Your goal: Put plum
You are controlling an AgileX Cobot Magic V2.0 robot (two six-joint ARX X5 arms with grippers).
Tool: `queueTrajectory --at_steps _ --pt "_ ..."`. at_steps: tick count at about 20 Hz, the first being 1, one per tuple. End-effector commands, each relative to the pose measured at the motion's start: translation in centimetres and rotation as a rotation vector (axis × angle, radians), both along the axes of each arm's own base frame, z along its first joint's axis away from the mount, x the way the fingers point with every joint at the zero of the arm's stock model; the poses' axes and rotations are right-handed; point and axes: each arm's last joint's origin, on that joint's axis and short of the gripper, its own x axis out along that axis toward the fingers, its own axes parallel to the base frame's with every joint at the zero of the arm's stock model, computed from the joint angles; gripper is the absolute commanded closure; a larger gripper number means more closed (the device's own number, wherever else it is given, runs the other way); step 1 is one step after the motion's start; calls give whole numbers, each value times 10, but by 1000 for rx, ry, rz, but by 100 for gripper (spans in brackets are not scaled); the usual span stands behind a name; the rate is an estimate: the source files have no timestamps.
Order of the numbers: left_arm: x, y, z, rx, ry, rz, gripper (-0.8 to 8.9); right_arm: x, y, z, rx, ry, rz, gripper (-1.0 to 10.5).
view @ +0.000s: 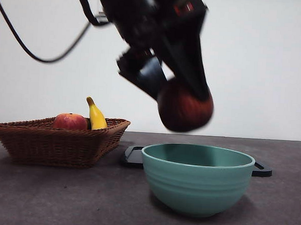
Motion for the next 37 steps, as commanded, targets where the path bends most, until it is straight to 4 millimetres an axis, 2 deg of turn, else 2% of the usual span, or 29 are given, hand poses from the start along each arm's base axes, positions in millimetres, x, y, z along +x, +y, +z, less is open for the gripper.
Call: queueTrajectory --at_steps 1,5,9,15,19,23,27,32,35,37 --pt "2 -17 -14 12 -13 -51 600 1 1 5 5 -20 3 534" --pt "4 -28 -39 85 -17 -72 600 1 1 5 5 -20 3 534" --pt "6 -34 -53 128 -42 -79 600 1 1 5 5 -21 3 534" --pt "4 -39 -65 152 -24 -91 590 1 1 5 5 -20 3 534" --pt "2 -41 -66 154 -21 -99 434 1 1 5 5 -20 4 534" --pt "2 -42 -64 150 -20 -93 433 1 1 5 5 -20 3 534" --pt "5 -46 -47 129 -27 -80 434 1 1 5 5 -20 3 534" --pt "9 -46 2 63 -72 -58 435 1 1 5 4 -20 3 534" --pt "14 -28 41 -24 -121 11 435 1 1 5 4 -19 3 534" --pt "18 -4 69 -92 -159 86 435 1 1 5 5 -19 4 534"
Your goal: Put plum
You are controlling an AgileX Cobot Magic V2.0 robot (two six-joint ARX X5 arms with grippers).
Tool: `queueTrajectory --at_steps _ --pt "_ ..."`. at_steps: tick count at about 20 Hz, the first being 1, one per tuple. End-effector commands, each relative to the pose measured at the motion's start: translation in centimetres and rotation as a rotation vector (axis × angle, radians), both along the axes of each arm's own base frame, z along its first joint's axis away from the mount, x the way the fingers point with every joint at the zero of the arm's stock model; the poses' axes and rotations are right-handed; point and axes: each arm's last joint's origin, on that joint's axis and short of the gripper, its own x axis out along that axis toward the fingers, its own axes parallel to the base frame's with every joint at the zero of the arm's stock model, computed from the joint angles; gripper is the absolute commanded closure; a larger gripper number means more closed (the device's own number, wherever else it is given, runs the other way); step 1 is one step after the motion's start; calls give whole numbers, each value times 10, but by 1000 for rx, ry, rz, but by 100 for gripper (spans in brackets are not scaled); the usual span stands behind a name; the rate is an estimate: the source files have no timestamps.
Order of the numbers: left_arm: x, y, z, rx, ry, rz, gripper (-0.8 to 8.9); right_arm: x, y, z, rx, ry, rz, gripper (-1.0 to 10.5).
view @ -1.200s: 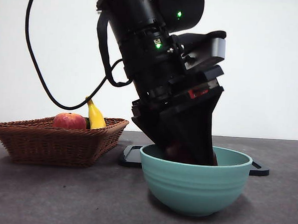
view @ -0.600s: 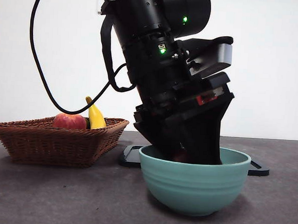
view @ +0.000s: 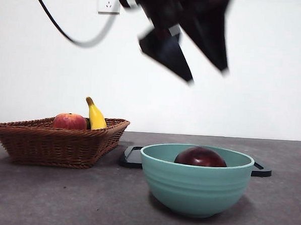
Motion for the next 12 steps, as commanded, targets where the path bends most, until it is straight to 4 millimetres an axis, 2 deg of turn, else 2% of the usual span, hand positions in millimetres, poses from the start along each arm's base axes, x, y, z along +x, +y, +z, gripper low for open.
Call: queueTrajectory --at_steps 1,5,7,10,12 --pt "5 26 39 -102 -52 94 435 1 1 5 5 -19 4 534" --pt "6 94 89 -221 -136 255 439 1 1 5 5 -19 4 534" --pt "2 124 101 -248 -147 324 439 1 1 5 5 -19 4 534" --pt "-8 160 99 -256 -130 397 439 1 1 5 5 -20 4 534" --pt "-22 178 86 -279 -86 398 439 1 0 5 2 -21 0 534"
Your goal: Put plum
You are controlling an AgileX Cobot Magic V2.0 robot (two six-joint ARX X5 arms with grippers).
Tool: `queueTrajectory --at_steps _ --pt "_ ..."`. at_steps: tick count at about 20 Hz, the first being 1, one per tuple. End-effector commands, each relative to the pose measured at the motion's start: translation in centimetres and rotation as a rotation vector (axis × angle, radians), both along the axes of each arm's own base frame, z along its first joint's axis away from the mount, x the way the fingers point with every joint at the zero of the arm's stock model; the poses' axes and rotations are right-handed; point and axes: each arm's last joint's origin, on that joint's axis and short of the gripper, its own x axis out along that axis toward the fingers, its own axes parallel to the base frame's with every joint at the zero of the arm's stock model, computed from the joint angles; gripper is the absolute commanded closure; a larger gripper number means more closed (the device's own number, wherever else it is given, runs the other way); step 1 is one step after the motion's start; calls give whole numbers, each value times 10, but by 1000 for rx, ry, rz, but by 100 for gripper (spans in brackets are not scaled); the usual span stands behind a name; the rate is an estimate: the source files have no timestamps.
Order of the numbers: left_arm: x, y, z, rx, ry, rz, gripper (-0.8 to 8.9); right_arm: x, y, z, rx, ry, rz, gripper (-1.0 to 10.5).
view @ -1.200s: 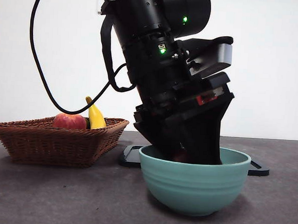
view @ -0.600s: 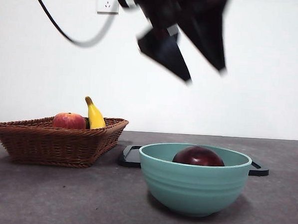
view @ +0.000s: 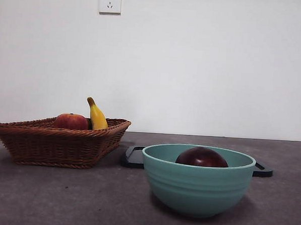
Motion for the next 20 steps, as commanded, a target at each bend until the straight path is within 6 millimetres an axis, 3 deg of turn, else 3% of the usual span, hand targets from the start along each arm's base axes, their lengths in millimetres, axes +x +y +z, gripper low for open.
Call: queueTrajectory --at_steps 1,5,9,16,20 --pt "-13 10 -14 -40 44 -35 439 1 0 5 1 -20 0 534" --pt "-43 19 -46 -108 140 -138 439 1 0 5 1 -19 0 534" --pt "-60 21 -66 -142 271 -255 440 0 0 4 0 -10 0 534" --pt "-65 23 -71 -103 304 -279 440 -3 0 0 -8 45 0 535" --pt "-65 23 -71 -110 308 -286 440 1 3 -16 -6 129 2 537"
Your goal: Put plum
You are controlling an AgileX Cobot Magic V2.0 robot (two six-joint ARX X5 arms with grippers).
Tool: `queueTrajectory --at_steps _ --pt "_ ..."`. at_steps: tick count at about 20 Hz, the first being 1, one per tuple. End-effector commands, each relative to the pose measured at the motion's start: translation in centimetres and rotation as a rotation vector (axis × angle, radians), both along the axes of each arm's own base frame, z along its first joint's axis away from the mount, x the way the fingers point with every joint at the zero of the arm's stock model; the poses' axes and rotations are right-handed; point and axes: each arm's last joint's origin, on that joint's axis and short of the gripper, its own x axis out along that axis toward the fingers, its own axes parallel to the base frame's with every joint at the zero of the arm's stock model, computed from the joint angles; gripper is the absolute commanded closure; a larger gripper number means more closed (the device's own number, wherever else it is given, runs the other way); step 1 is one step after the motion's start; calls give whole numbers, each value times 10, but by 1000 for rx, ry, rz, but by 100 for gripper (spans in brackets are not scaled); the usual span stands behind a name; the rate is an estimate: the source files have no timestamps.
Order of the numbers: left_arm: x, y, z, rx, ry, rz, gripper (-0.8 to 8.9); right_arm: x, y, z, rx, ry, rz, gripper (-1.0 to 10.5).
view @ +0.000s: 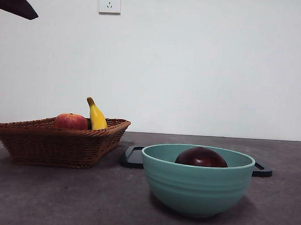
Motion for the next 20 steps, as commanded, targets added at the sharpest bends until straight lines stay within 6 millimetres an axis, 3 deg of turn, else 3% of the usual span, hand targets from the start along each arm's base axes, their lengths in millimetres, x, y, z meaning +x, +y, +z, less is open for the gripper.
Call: queueTrajectory --at_steps 1,7,15,20 --pt "1 -2 2 -9 -18 -18 440 7 4 -14 5 68 3 537" --pt "1 -2 2 -9 -17 -17 440 40 28 -58 29 166 17 583" --pt "1 -2 2 -9 -17 -17 440 79 81 -101 -170 171 41 602" --pt "1 -2 2 -9 -18 -17 440 90 99 -123 -286 159 23 634"
